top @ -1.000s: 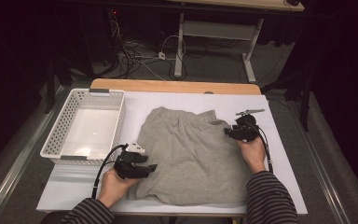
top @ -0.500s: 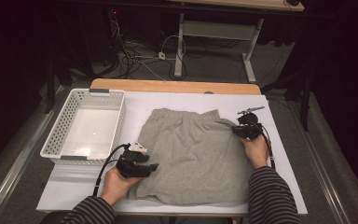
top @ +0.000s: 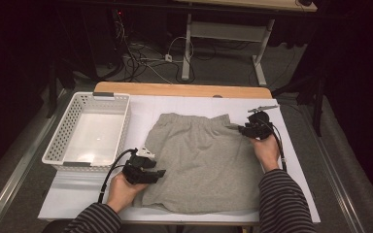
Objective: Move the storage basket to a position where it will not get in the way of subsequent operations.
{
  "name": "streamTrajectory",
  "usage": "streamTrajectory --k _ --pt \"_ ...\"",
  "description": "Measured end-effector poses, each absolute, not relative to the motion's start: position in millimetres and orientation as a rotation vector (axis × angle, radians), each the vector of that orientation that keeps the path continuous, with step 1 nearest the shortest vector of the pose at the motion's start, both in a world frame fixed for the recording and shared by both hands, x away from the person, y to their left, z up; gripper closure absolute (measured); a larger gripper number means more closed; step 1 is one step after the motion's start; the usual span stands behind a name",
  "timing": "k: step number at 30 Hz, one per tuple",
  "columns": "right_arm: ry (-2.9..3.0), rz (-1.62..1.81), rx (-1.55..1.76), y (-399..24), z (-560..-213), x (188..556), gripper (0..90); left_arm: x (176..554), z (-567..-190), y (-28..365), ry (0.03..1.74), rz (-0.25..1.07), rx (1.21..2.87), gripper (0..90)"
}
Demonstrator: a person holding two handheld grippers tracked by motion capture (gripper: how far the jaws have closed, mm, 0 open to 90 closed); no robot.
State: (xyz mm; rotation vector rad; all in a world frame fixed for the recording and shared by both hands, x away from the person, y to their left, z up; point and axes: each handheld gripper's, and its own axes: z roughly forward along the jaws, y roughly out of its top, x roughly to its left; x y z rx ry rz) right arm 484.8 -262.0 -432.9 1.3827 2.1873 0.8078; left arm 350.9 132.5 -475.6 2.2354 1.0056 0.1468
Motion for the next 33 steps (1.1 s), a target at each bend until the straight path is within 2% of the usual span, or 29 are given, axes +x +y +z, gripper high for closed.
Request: streamTrajectory --k 9,19,26,33 --pt "2.249 0.822 1.362 -237.0 -437.7 502.5 61.0 365.5 -451.9 121.5 0.990 0.166 2.191 44.5" --pt "2.262 0.821 1.429 -238.5 -444.6 512.1 58.3 437.7 -409.2 102.3 1.060 0.219 2.190 40.9" --pt "2.274 0.831 1.438 -237.7 -446.7 515.8 56.5 489.2 -411.6 102.5 1.176 0.210 2.196 38.0" --pt "2.297 0.802 1.429 -231.4 -446.2 522.7 53.9 522.0 -430.2 105.5 1.309 0.194 2.211 35.1"
